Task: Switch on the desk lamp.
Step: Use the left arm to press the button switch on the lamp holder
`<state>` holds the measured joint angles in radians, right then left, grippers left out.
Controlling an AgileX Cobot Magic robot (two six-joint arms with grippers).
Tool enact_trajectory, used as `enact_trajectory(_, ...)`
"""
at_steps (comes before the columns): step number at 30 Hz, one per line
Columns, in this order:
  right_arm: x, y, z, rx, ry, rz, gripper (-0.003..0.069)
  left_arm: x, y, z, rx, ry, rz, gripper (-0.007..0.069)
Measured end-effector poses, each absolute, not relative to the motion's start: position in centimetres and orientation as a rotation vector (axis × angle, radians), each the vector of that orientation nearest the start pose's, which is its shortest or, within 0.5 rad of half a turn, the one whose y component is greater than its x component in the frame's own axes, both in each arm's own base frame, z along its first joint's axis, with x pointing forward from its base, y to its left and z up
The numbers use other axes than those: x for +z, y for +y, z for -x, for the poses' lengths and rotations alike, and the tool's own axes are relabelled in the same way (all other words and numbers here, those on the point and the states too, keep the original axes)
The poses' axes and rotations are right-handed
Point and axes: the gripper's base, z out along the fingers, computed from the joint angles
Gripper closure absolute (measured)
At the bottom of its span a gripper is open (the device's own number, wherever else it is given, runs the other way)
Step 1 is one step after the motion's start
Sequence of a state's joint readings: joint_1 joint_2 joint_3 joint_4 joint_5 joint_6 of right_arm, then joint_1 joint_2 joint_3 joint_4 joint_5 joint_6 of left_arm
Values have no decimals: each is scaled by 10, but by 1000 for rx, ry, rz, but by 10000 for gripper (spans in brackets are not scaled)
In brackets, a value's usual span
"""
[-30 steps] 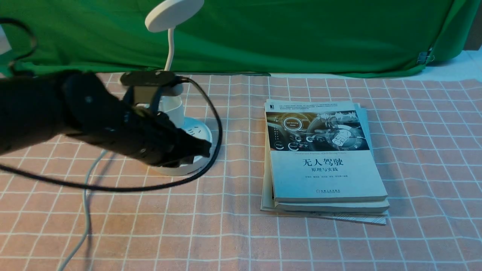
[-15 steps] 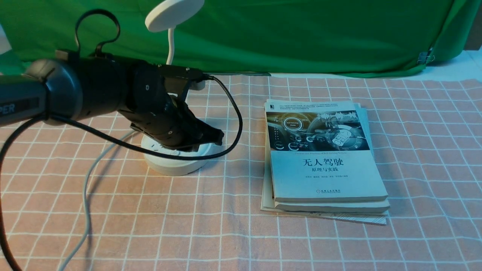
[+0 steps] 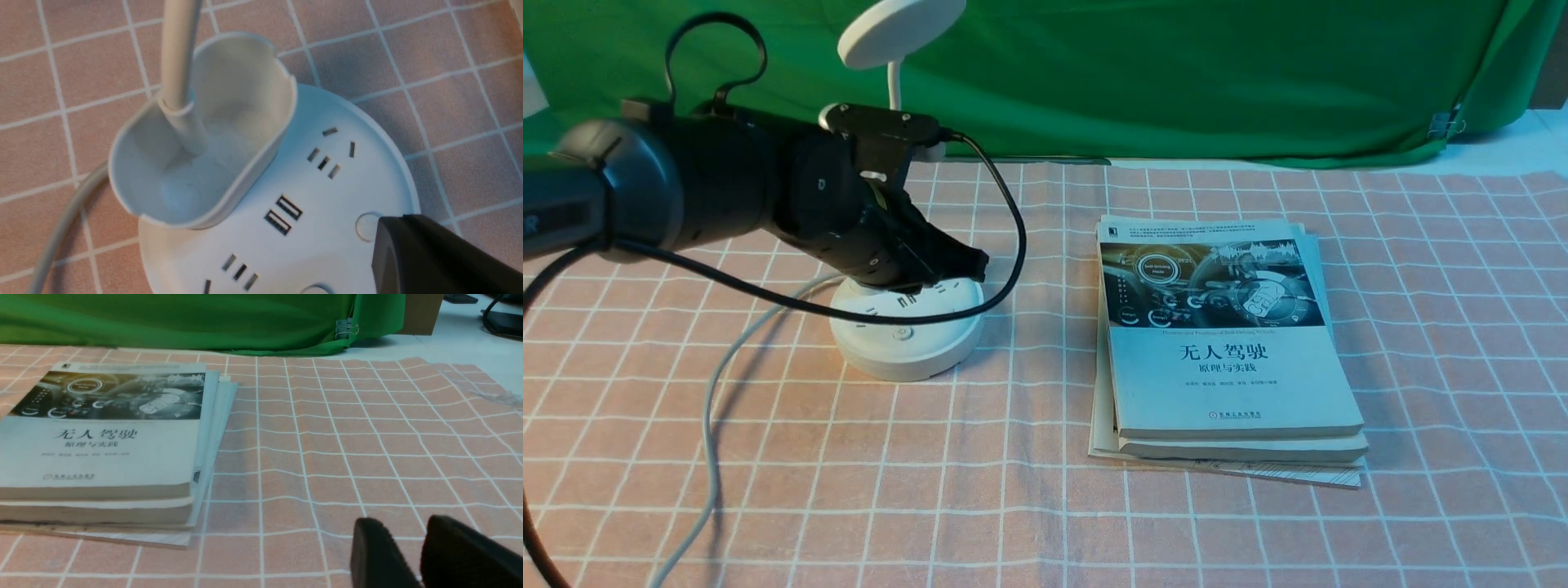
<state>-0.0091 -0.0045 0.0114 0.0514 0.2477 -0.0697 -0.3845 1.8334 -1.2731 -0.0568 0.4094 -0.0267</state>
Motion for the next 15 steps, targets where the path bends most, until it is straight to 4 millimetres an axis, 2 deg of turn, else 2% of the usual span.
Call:
enact_trajectory(7,187,1,-55,-10,1738,19,419,221,-158,-375,-347,2415,-252,622)
enact_trajectory(15,187,1,-55,-10,1738,19,420,187,-161,-381,-336,2497,-243,622)
